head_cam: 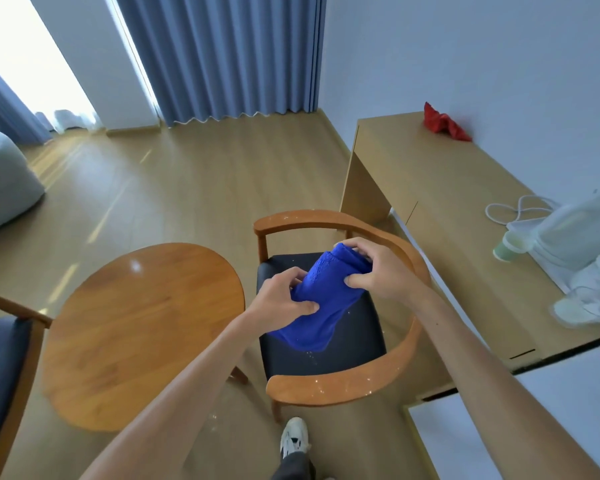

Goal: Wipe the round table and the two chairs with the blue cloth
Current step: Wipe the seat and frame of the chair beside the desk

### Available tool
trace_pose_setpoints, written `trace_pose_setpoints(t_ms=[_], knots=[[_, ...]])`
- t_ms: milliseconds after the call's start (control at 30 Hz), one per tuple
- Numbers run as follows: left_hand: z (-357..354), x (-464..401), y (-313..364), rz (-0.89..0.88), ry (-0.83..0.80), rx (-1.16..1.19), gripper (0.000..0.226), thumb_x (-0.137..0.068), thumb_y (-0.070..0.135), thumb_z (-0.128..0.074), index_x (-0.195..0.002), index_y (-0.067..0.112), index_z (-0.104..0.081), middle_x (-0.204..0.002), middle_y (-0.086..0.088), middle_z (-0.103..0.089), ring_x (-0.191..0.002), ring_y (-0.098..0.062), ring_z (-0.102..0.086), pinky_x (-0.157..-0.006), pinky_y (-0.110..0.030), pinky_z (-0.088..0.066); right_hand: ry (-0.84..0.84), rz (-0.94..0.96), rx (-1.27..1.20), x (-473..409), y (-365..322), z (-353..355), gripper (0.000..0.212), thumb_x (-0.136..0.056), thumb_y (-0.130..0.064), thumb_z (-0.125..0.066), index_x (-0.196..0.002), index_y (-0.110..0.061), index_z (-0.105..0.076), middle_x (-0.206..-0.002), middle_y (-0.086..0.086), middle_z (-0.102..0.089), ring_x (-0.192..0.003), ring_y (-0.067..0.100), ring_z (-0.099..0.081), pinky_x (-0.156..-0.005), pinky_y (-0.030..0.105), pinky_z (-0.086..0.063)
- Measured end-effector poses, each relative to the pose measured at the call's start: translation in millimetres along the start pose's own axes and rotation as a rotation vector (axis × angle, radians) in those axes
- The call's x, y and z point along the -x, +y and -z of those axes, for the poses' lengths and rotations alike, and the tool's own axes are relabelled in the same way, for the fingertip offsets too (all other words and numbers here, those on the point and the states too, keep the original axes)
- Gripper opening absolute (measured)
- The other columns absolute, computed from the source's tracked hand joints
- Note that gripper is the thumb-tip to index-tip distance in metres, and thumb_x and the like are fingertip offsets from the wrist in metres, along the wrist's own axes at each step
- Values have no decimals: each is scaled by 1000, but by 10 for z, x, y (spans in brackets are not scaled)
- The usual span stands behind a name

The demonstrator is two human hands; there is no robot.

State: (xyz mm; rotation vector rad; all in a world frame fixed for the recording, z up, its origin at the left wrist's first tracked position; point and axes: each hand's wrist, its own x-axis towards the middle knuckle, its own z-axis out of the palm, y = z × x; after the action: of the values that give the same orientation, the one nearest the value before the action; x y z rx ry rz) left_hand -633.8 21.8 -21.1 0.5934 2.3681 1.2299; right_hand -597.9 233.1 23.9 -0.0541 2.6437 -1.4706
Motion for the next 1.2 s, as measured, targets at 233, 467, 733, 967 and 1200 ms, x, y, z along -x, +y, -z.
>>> trace_pose_setpoints(t_ms=[233,467,733,967,1200], knots=[[-110,-496,36,-14,-74,-79,38,-79,12,-74,-112,17,-56,-98,3,-63,-94,-15,-61,-84,-28,-53,-102,-9,210,-254,293,251,63,-72,-8,-66,-123,-39,-46,-107,-12,-58,-92,8,-60,-70,16,-52],[-91,-1135,57,-69,-169,-217,39,-77,10,-69,-113,16,-56,-100,1,-65,-92,-16,-61,-83,-29,-53,-180,-34,398,-635,467,482,55,-72,-23,-70,-122,-36,-50,-112,-17,-57,-94,8,-59,-81,20,-52],[-318,-1612,97,-68,-225,-400,43,-76,8,-65,-116,15,-52,-107,0,-65,-95,-16,-58,-86,-30,-47,-331,-61,590,-961,719,441,52,-74,-30,-66,-122,-29,-46,-104,-10,-62,-88,16,-61,-83,31,-52],[-721,-1921,59,-5,-171,-528,43,-75,11,-66,-113,17,-45,-102,0,-58,-96,-17,-48,-95,-32,-38,-372,-150,508,-1118,1237,396,84,-80,-31,-67,-145,-31,-15,-108,-11,-60,-87,10,-62,-76,26,-55],[-1124,-2011,-208,89,-118,-520,39,-78,15,-66,-112,19,-49,-114,2,-55,-117,-19,-38,-108,-34,-24,-357,-189,472,-1166,1724,190,54,-88,-25,-62,-136,-23,-36,-115,-6,-62,-93,11,-62,-82,24,-53]])
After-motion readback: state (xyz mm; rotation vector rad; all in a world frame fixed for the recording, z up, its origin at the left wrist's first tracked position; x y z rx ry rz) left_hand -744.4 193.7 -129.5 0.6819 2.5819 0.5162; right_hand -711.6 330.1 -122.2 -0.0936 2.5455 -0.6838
